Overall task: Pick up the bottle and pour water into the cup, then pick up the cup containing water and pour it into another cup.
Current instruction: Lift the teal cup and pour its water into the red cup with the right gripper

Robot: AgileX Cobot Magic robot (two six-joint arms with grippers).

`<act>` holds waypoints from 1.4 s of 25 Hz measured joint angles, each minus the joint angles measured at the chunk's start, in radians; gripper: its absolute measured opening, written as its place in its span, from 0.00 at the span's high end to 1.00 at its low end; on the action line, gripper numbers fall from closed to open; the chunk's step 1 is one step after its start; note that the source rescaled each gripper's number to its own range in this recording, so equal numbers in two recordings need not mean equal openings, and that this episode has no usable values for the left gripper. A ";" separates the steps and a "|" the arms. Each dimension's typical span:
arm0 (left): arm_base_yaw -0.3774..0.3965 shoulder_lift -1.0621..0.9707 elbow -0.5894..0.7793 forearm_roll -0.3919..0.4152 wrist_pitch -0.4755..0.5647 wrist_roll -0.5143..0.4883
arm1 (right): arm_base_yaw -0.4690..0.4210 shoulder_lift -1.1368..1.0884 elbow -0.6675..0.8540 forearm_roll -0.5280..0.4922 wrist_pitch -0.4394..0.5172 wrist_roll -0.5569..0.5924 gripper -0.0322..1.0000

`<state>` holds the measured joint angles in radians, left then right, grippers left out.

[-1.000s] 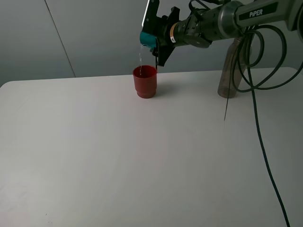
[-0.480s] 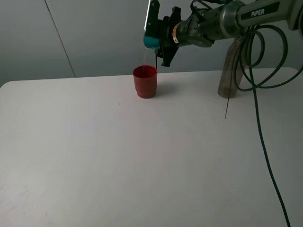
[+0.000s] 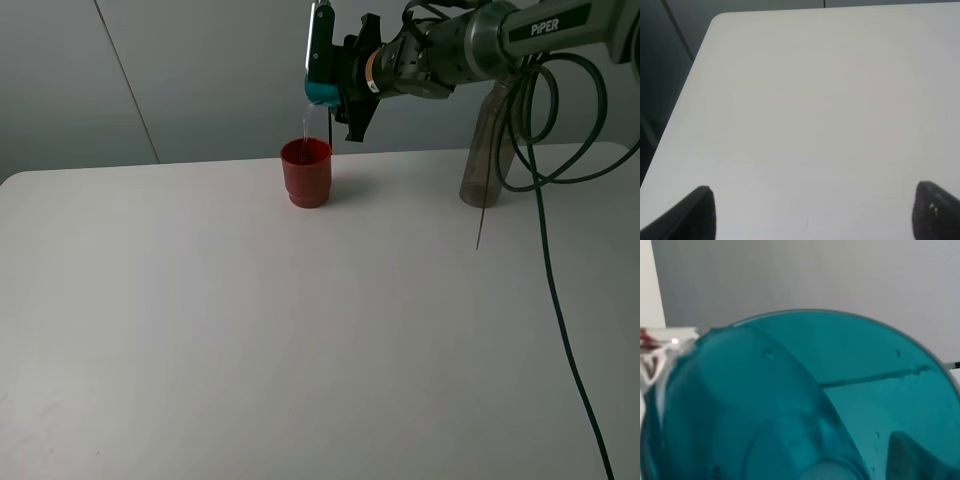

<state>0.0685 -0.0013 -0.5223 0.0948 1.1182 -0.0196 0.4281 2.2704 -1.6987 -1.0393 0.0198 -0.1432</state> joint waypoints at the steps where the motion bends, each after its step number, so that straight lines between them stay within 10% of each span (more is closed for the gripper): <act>1: 0.000 0.000 0.000 0.000 0.000 0.000 | 0.000 0.000 0.000 -0.002 0.000 0.000 0.90; 35: 0.000 0.000 0.000 0.000 0.000 0.000 | -0.009 0.000 0.000 -0.225 0.022 0.000 0.90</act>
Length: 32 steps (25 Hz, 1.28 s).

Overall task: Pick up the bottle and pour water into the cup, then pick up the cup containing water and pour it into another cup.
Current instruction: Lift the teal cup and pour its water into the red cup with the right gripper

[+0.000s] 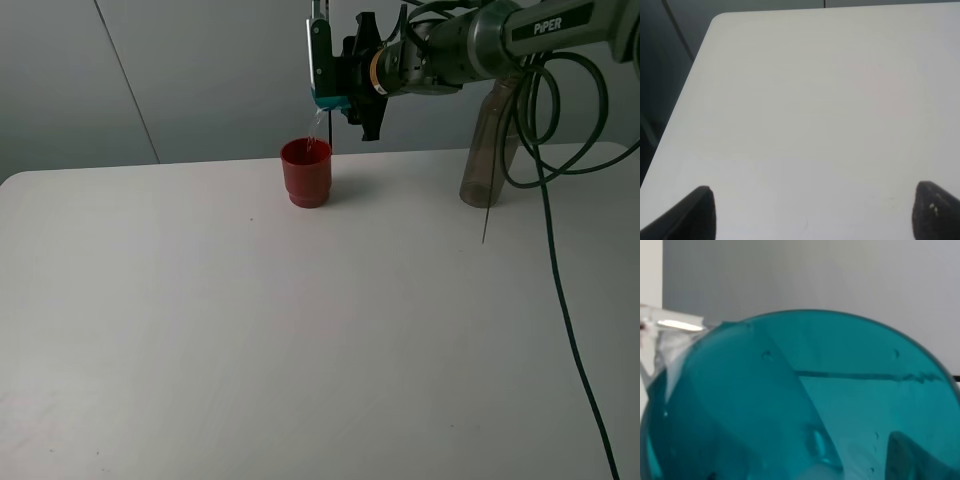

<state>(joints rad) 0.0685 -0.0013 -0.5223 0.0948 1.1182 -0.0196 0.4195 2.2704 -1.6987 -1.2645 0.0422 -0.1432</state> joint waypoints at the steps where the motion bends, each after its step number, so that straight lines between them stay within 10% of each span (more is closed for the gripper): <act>1: 0.000 0.000 0.000 0.000 0.000 0.000 | 0.000 0.000 0.000 -0.007 0.000 0.000 0.90; 32: 0.000 0.000 0.000 0.000 0.000 0.000 | 0.000 -0.002 0.000 -0.081 -0.059 -0.143 0.90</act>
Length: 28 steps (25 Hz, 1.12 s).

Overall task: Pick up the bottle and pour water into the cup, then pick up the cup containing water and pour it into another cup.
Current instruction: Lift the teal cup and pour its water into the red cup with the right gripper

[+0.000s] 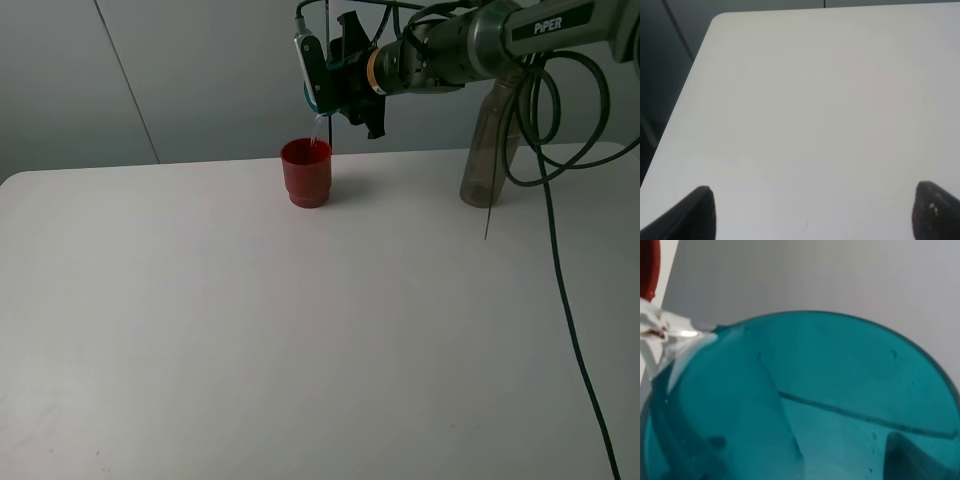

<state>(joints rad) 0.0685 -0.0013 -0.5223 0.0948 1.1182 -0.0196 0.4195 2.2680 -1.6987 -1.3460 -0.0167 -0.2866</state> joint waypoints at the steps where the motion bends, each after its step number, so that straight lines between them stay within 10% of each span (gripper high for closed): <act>1: 0.000 0.000 0.000 0.000 0.000 0.000 | 0.000 0.000 0.000 0.000 0.000 -0.009 0.90; 28: 0.000 0.000 0.000 0.000 0.000 0.000 | 0.000 0.000 0.000 0.000 -0.032 -0.123 0.90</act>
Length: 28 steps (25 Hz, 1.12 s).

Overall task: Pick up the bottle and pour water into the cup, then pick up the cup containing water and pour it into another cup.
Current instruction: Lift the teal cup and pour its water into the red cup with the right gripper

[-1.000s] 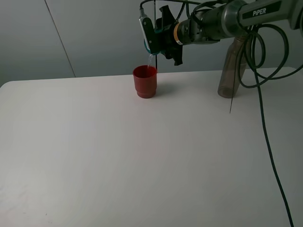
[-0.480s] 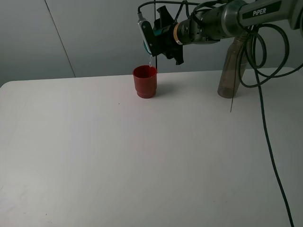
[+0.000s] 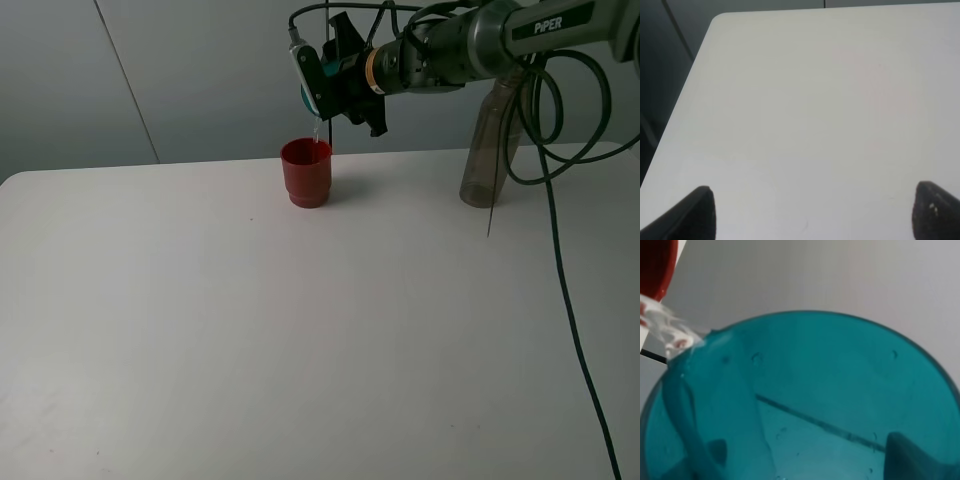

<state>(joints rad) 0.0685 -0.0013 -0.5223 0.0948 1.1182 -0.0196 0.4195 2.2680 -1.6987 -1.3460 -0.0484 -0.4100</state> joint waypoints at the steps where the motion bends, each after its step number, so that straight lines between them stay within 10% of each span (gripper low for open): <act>1: 0.000 0.000 0.000 0.000 0.000 0.000 | 0.000 0.000 0.000 0.000 0.000 0.000 0.90; 28: 0.000 0.000 0.000 0.000 -0.004 -0.002 | 0.000 0.000 0.000 0.000 -0.014 -0.048 0.90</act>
<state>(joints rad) 0.0685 -0.0013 -0.5223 0.0948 1.1146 -0.0218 0.4195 2.2680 -1.6987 -1.3460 -0.0626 -0.4584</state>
